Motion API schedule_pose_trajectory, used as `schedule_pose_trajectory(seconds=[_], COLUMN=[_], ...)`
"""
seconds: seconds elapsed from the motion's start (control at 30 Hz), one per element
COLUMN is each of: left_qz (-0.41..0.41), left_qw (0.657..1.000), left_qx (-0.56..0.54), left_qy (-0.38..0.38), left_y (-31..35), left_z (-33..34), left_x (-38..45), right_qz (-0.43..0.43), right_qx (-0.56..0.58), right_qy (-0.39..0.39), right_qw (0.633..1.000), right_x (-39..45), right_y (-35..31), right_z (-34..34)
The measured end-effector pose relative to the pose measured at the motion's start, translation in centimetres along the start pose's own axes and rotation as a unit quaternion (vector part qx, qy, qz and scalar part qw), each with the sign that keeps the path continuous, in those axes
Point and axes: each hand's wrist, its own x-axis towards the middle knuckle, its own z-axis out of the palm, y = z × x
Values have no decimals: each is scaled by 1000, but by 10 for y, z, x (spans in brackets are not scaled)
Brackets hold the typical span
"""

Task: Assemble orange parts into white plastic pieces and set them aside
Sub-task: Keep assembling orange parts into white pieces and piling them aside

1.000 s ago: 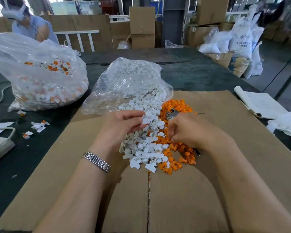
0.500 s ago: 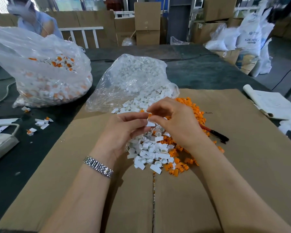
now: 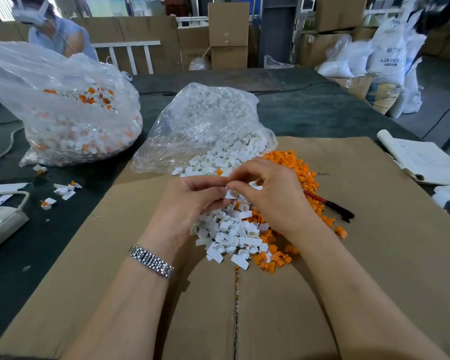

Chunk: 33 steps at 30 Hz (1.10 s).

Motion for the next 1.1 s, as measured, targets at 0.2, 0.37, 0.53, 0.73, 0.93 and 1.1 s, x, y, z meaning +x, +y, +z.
schedule_pose_trajectory(seconds=[0.2, 0.37, 0.53, 0.73, 0.93, 1.1], left_qz=[19, -9, -12, -13, -17, 42], left_qw=[999, 1000, 1000, 1000, 998, 995], left_qx=[45, 24, 14, 12, -40, -41], left_qy=[12, 15, 16, 14, -40, -84], left_y=[1, 2, 3, 3, 5, 6], left_z=[3, 3, 2, 0, -7, -9], left_x=[-3, -2, -2, -1, 1, -1], right_qz=[13, 102, 83, 38, 3, 31], right_qx=[-74, 108, 134, 28, -18, 54], right_qy=[-17, 10, -27, -54, -21, 10], right_qw=[997, 989, 987, 997, 1000, 998], right_x=[0, 2, -1, -2, -2, -1], right_y=[5, 3, 0, 1, 1, 0], right_z=[2, -7, -3, 2, 5, 3])
